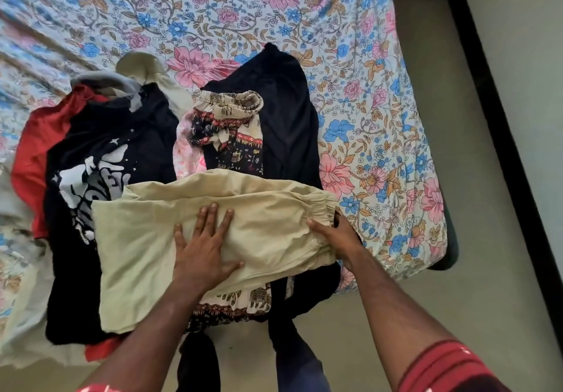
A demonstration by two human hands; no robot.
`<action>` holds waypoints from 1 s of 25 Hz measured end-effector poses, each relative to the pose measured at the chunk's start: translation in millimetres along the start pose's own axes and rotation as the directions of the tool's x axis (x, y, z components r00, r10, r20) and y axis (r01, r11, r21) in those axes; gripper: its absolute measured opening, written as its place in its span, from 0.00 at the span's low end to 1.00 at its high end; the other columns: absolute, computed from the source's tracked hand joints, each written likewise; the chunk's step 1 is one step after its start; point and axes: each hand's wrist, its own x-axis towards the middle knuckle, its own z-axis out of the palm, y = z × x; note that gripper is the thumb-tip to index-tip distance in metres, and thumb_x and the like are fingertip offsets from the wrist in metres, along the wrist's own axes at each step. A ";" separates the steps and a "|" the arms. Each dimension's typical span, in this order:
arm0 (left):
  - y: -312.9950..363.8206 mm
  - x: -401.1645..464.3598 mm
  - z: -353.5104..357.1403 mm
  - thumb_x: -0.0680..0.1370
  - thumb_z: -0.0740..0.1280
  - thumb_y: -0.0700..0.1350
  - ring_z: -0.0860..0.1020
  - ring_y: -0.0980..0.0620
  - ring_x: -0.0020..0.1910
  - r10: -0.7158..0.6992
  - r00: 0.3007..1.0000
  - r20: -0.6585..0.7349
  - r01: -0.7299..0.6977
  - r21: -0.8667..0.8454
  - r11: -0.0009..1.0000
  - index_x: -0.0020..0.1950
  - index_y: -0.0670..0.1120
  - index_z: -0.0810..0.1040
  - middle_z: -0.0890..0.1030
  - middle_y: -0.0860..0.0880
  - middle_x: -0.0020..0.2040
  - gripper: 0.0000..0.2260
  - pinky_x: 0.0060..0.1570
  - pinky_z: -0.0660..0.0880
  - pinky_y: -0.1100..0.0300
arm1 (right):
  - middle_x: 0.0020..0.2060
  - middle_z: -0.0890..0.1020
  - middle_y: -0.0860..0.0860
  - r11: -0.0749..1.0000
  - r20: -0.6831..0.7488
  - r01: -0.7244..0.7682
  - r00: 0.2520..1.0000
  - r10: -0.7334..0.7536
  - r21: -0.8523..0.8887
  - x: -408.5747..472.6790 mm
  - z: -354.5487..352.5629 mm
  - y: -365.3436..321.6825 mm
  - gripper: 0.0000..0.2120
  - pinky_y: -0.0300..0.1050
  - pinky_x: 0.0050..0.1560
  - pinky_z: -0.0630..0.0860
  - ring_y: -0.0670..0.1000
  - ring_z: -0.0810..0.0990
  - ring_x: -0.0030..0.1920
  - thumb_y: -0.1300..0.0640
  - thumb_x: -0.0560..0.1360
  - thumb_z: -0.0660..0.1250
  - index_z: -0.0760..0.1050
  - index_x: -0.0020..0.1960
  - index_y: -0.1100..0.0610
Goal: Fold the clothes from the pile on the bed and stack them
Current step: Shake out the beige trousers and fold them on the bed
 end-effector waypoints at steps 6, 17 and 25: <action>12.0 12.4 3.9 0.65 0.66 0.78 0.29 0.48 0.79 -0.084 0.996 0.041 0.085 -0.020 0.996 0.76 0.60 0.23 0.25 0.51 0.79 0.60 0.74 0.36 0.29 | 0.51 0.88 0.48 0.986 -0.038 0.157 0.987 -0.159 -0.060 -1.5 -3.4 2.0 0.27 0.56 0.59 0.83 0.50 0.87 0.52 0.44 0.63 0.85 0.81 0.58 0.49; 13.6 19.0 7.7 0.65 0.66 0.78 0.29 0.48 0.80 -0.076 0.995 0.070 0.080 -0.059 0.995 0.76 0.60 0.23 0.26 0.51 0.80 0.61 0.72 0.34 0.27 | 0.58 0.86 0.53 0.976 0.219 0.168 0.956 -0.196 0.141 -65.5 2.3 -28.9 0.36 0.61 0.64 0.79 0.57 0.85 0.60 0.60 0.64 0.84 0.74 0.69 0.53; -10.8 19.0 -2.1 0.81 0.56 0.64 0.30 0.50 0.80 0.055 0.994 0.092 -0.038 -0.173 0.984 0.83 0.55 0.36 0.33 0.52 0.82 0.39 0.75 0.32 0.33 | 0.53 0.84 0.36 0.800 0.375 0.559 0.805 -0.460 -0.218 -169.5 128.0 -82.3 0.38 0.36 0.54 0.79 0.37 0.83 0.53 0.61 0.67 0.77 0.69 0.72 0.43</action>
